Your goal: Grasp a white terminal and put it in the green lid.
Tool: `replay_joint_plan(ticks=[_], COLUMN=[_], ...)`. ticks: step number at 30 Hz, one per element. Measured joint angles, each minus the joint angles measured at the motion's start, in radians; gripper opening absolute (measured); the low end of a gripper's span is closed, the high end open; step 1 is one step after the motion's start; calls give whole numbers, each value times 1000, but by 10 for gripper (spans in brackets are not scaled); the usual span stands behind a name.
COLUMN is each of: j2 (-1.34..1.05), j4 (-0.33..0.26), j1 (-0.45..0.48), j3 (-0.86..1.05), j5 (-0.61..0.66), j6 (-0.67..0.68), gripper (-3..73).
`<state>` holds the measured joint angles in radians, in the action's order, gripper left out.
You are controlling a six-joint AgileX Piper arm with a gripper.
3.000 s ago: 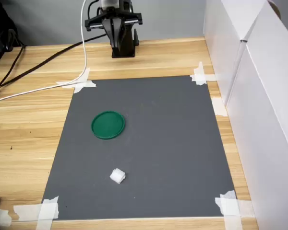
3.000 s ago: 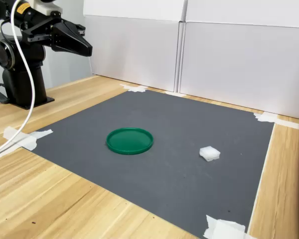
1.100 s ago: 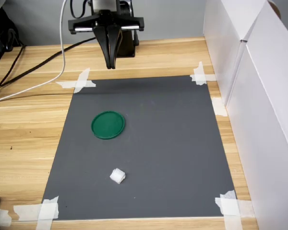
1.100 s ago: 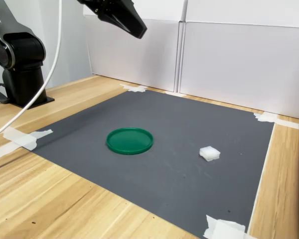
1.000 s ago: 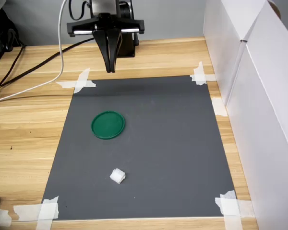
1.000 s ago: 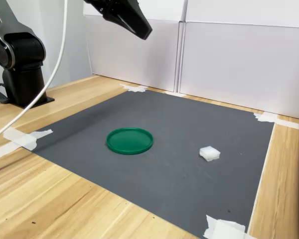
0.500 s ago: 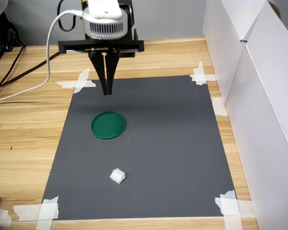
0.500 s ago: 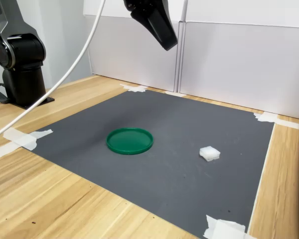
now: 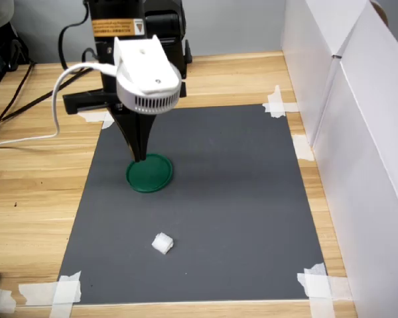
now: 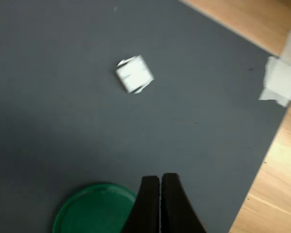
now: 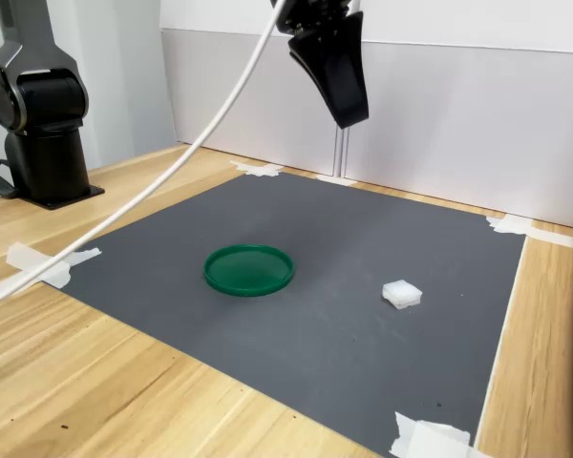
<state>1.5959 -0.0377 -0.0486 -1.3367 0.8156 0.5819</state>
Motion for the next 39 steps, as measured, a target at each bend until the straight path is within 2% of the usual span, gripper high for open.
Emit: replay_joint_plan(ticks=[5,9,13,20,23,29,33,39], j2=[56,84,114,146,155,163,170,216], j4=[-57,-60,-40,-25,-23,-12,-33,-91], j1=[5,5,5,6,6,6,6,6], j3=[-66,-107,-139,-187,-204,-228,-231,-269], j5=[90,107,112,107,107,98,99,172], j6=[113,130,133,98,95,97,115,147], gripper=[21,101,229,501,581,622,622,622])
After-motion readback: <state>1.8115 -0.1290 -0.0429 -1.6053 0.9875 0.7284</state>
